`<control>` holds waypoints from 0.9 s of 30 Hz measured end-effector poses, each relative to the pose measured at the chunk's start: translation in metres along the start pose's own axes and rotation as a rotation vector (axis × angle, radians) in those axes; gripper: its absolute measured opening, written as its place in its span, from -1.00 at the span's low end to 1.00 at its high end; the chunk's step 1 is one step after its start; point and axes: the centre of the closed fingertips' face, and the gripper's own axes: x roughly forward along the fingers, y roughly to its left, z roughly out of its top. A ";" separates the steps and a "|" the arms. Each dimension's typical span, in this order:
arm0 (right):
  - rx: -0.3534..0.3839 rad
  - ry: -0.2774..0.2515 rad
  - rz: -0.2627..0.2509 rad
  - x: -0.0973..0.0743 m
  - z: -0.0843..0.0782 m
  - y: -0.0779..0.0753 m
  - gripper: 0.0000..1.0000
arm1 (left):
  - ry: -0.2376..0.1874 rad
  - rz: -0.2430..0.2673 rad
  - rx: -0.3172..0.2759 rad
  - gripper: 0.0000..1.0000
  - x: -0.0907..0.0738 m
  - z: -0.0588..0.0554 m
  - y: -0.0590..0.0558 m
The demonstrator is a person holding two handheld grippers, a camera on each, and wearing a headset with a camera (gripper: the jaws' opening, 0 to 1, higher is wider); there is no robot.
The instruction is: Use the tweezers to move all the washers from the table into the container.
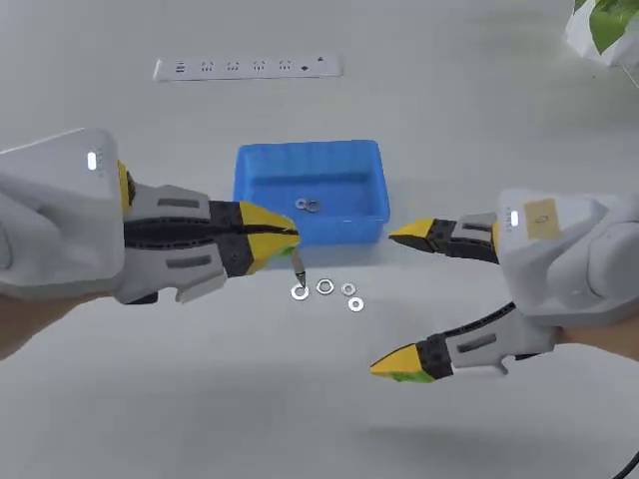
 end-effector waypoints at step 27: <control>0.038 0.025 0.091 0.006 -0.010 0.017 0.91 | 0.026 -0.020 -0.017 -0.92 0.008 -0.019 -0.005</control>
